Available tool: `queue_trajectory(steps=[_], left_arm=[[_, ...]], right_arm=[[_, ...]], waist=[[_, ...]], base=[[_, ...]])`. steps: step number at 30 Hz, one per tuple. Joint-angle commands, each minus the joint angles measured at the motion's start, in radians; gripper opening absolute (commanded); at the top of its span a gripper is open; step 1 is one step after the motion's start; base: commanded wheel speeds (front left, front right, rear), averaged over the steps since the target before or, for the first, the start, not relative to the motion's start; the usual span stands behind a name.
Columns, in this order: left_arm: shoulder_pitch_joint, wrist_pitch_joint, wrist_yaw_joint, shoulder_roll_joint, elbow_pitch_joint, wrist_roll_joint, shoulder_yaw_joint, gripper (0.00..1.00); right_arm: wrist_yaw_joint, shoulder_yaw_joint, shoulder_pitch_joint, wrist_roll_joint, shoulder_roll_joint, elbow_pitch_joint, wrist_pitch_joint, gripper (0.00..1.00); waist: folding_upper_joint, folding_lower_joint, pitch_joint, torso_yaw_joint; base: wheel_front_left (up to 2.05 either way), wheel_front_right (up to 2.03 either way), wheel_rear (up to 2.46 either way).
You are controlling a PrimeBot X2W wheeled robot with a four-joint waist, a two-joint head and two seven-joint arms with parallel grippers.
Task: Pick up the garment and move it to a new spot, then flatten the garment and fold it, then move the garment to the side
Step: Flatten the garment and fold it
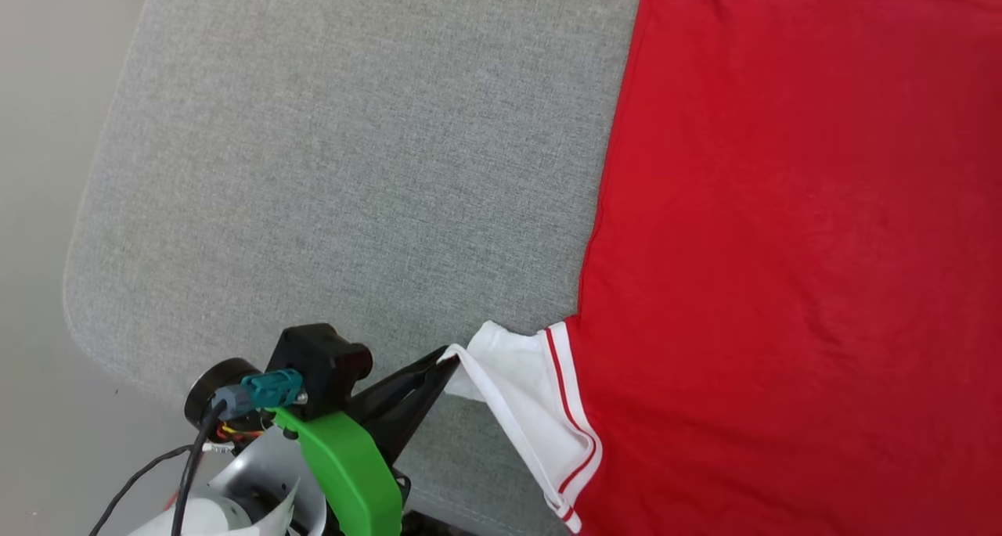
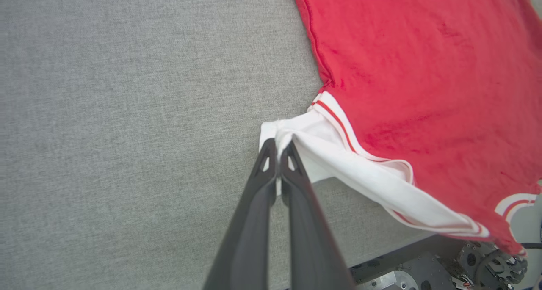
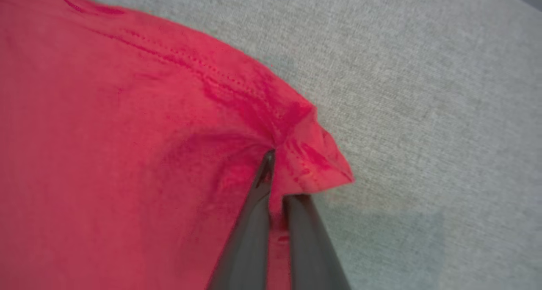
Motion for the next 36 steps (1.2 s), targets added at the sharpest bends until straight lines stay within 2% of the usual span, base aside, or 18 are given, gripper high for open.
queue_trajectory(steps=[1, 10, 19, 28, 36], left_arm=[[-0.013, -0.009, -0.002, -0.005, 0.006, -0.009, 0.006, 0.00], [0.009, -0.022, -0.005, -0.022, 0.058, -0.042, 0.004, 0.00], [0.052, -0.062, 0.005, -0.050, 0.129, -0.074, 0.007, 0.00], [0.094, -0.113, 0.009, -0.068, 0.180, -0.089, 0.013, 0.00], [0.113, -0.186, 0.019, -0.100, 0.207, -0.101, 0.042, 0.00]], right_arm=[[-0.001, 0.017, 0.076, 0.002, 0.000, 0.036, 0.002, 0.00], [-0.001, -0.011, 0.230, 0.028, -0.009, 0.070, -0.070, 0.00], [-0.001, -0.036, 0.455, 0.065, -0.016, 0.027, -0.151, 0.00], [-0.001, -0.156, 0.660, 0.059, 0.025, -0.060, -0.166, 0.00], [-0.001, -0.262, 0.837, 0.038, 0.109, -0.212, -0.085, 0.00]], waist=[[0.0000, -0.0001, -0.036, -0.020], [0.0000, -0.0001, -0.176, -0.082], [0.0000, -0.0001, -0.314, -0.152], [0.0000, -0.0001, -0.415, -0.217], [0.0000, -0.0001, -0.454, -0.243]], base=[[0.00, 0.00, 0.00], [0.00, 0.00, 0.00], [0.00, 0.00, 0.00], [0.00, 0.00, 0.00], [0.00, 0.00, 0.00]])
